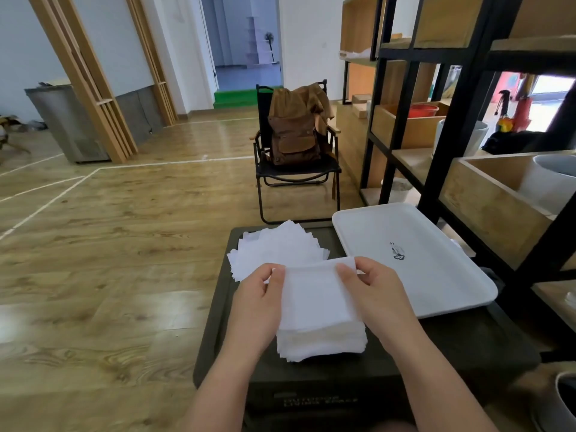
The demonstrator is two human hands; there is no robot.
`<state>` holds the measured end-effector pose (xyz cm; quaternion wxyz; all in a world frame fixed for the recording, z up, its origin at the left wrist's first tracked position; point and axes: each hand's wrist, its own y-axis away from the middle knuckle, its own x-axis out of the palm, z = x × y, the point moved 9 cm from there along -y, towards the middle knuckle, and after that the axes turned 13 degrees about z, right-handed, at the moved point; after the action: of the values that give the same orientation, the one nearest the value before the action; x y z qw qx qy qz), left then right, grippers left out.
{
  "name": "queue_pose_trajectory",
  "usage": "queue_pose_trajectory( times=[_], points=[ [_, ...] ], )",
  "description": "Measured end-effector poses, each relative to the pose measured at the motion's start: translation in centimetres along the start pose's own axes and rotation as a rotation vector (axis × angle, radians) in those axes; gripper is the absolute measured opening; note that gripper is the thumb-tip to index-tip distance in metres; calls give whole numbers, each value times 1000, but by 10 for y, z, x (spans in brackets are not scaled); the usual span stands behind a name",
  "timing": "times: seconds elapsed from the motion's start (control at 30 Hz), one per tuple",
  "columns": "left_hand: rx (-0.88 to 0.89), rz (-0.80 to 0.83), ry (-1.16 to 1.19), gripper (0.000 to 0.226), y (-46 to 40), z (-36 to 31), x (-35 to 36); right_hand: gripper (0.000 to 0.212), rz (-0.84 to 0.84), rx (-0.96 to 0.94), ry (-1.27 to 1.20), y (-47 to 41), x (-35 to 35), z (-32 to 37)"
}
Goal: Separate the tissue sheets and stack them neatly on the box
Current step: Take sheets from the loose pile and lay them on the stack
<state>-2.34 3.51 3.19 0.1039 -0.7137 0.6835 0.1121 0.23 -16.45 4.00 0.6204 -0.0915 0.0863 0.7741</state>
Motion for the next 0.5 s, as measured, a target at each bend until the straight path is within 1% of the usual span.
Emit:
queue_pose_trajectory(
  times=[0.17, 0.2, 0.33, 0.43, 0.5],
  points=[
    [-69, -23, -218, 23, -5, 24, 11, 33, -24, 115, 415, -5, 0, -31],
    [-81, -27, -259, 23, -5, 28, 14, 35, -32, 129, 465, -6, 1, -36],
    [-83, -50, -348, 19, -5, 38, 20, 42, -87, 139, 528, -6, 3, -48],
    [-123, -79, -458, 11, -4, 41, 21, 44, -77, 207, 607, -5, 6, -58],
    [-148, -71, -522, 13, -3, 43, 23, 44, -59, 243, 628, -5, 8, -64]
  ],
)
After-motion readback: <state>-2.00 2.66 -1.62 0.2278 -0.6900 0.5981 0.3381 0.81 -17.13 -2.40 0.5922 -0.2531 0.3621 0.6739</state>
